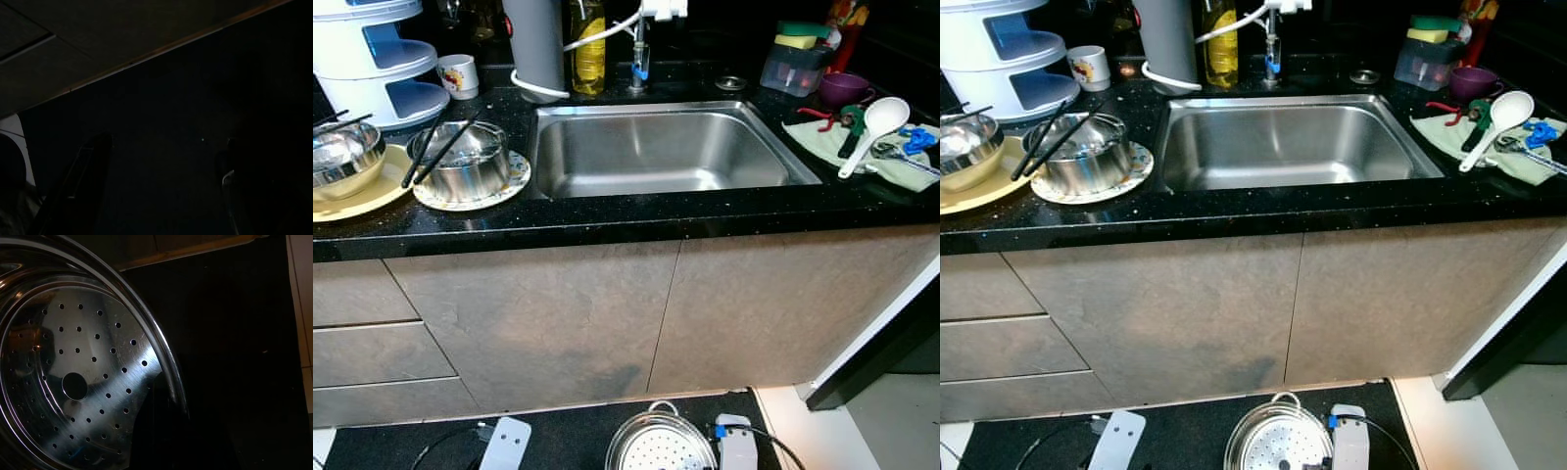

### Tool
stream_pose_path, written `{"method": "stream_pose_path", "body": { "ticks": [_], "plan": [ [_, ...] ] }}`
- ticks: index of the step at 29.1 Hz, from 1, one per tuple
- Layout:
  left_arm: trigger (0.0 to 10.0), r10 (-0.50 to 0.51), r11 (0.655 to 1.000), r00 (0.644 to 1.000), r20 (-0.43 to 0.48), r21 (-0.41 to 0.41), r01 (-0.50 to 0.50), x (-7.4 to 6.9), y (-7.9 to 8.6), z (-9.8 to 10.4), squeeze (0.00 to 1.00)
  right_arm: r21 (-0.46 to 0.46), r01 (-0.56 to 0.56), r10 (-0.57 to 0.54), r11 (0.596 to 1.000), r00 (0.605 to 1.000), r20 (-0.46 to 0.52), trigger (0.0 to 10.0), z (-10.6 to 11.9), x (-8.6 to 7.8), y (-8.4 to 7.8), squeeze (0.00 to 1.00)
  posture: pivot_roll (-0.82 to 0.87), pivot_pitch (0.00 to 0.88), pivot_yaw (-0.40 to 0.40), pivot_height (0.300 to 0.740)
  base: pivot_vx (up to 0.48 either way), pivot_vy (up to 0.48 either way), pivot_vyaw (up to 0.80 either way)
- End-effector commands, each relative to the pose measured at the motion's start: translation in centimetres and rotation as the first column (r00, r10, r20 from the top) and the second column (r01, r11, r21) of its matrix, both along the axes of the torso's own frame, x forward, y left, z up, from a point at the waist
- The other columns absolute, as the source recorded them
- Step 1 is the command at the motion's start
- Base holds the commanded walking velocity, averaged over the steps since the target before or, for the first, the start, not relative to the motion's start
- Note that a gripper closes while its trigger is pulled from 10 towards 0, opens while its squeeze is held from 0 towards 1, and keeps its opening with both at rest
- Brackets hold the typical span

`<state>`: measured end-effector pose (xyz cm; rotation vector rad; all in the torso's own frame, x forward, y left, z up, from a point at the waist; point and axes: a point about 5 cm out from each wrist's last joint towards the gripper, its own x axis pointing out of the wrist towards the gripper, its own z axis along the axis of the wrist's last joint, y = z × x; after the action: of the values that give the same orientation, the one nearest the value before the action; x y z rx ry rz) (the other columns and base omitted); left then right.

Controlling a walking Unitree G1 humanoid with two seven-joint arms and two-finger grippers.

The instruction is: Kitchen organization

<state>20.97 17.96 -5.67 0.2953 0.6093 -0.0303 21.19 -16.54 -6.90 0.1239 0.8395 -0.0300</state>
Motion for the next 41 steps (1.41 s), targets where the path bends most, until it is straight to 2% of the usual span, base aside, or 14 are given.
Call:
{"method": "stream_pose_path", "body": {
  "ticks": [1,3,6,8,10,13,18,21,24,26,27,30,34,41],
  "plan": [
    [10.0,-0.032,0.999,0.999,-0.024,0.007,0.032,-0.5,-0.3,-0.4,0.00,-0.010,-0.008,0.007,1.000,0.995,-0.101,10.0,-1.4,-2.3,-0.2,0.00,-0.08,0.194,-0.023,0.740,0.000,0.000,0.00],
    [10.0,-0.038,0.999,0.999,-0.022,0.008,0.038,-0.4,-0.4,-0.3,0.00,-0.011,-0.006,0.005,1.000,0.995,-0.098,10.0,-1.3,-2.1,-0.2,0.00,-0.08,0.194,-0.023,0.740,0.000,0.000,0.00],
    [10.0,-0.091,0.996,0.995,0.028,0.002,0.091,0.7,-1.1,0.5,0.00,0.018,-0.022,0.022,1.000,0.999,-0.027,10.0,-0.4,-0.8,-0.3,0.00,-0.10,0.163,-0.003,0.740,0.000,0.000,0.00],
    [10.0,-0.121,0.992,0.988,0.096,-0.008,0.123,2.3,-2.0,1.7,0.00,0.049,-0.055,0.052,0.997,0.997,0.061,10.0,0.8,1.0,-0.5,0.00,-0.11,0.177,0.011,0.740,0.000,0.000,0.00],
    [10.0,-0.127,0.992,0.984,0.125,-0.007,0.129,3.0,-2.1,2.2,0.00,0.061,-0.075,0.069,0.995,0.993,0.093,10.0,1.3,1.6,-0.5,0.00,-0.16,0.173,0.035,0.740,0.000,0.000,0.00],
    [10.0,-0.163,0.985,0.956,0.245,-0.022,0.173,4.8,-2.6,4.4,0.00,0.117,-0.140,0.107,0.983,0.963,0.249,10.0,3.6,3.7,-0.4,0.00,-0.15,0.148,0.009,0.740,0.000,0.000,0.00],
    [10.0,-0.115,0.986,0.941,0.318,-0.078,0.147,6.2,-2.1,6.6,0.00,0.137,-0.248,0.187,0.959,0.917,0.351,10.0,5.4,5.0,0.8,0.00,-0.13,0.139,-0.020,0.740,0.000,0.000,0.00],
    [10.0,-0.085,0.987,0.933,0.350,-0.101,0.128,6.4,-1.5,7.5,0.00,0.136,-0.260,0.189,0.956,0.900,0.393,10.0,6.4,6.1,1.2,0.00,-0.10,0.124,-0.023,0.740,0.000,0.000,0.00],
    [10.0,-0.026,0.987,0.955,0.295,-0.142,0.071,6.0,-1.3,6.3,0.00,0.116,-0.195,0.141,0.974,0.921,0.362,10.0,6.1,6.5,0.8,0.00,-0.10,0.109,-0.026,0.740,0.000,0.000,0.00],
    [10.0,0.018,0.996,0.990,0.139,-0.084,-0.006,4.9,-0.8,3.8,0.00,0.066,-0.163,0.139,0.984,0.952,0.274,10.0,4.8,5.8,0.7,0.00,-0.10,0.111,-0.029,0.740,0.000,0.000,0.00],
    [10.0,0.021,0.997,0.991,0.132,-0.075,-0.011,4.8,-0.9,3.7,0.00,0.054,-0.167,0.148,0.984,0.954,0.259,10.0,4.5,5.5,0.7,0.00,-0.10,0.111,-0.029,0.740,0.000,0.000,0.00],
    [10.0,-0.018,0.997,0.986,0.168,-0.074,0.031,4.9,-1.8,4.1,0.00,0.008,-0.186,0.180,0.983,0.958,0.224,10.0,4.0,4.9,0.7,0.00,-0.10,0.115,-0.031,0.740,0.000,0.000,0.00],
    [10.0,-0.042,0.997,0.983,0.181,-0.050,0.052,4.8,-1.9,4.3,0.00,0.012,-0.190,0.183,0.982,0.959,0.218,10.0,3.9,4.8,1.0,0.00,-0.10,0.113,-0.030,0.740,0.000,0.000,0.00],
    [10.0,-0.026,0.999,0.968,0.249,-0.012,0.029,5.5,0.2,5.8,0.00,0.025,-0.196,0.186,0.980,0.958,0.220,10.0,4.0,5.1,2.2,0.00,-0.08,0.112,-0.040,0.740,0.000,0.000,-0.78]
  ]
}}
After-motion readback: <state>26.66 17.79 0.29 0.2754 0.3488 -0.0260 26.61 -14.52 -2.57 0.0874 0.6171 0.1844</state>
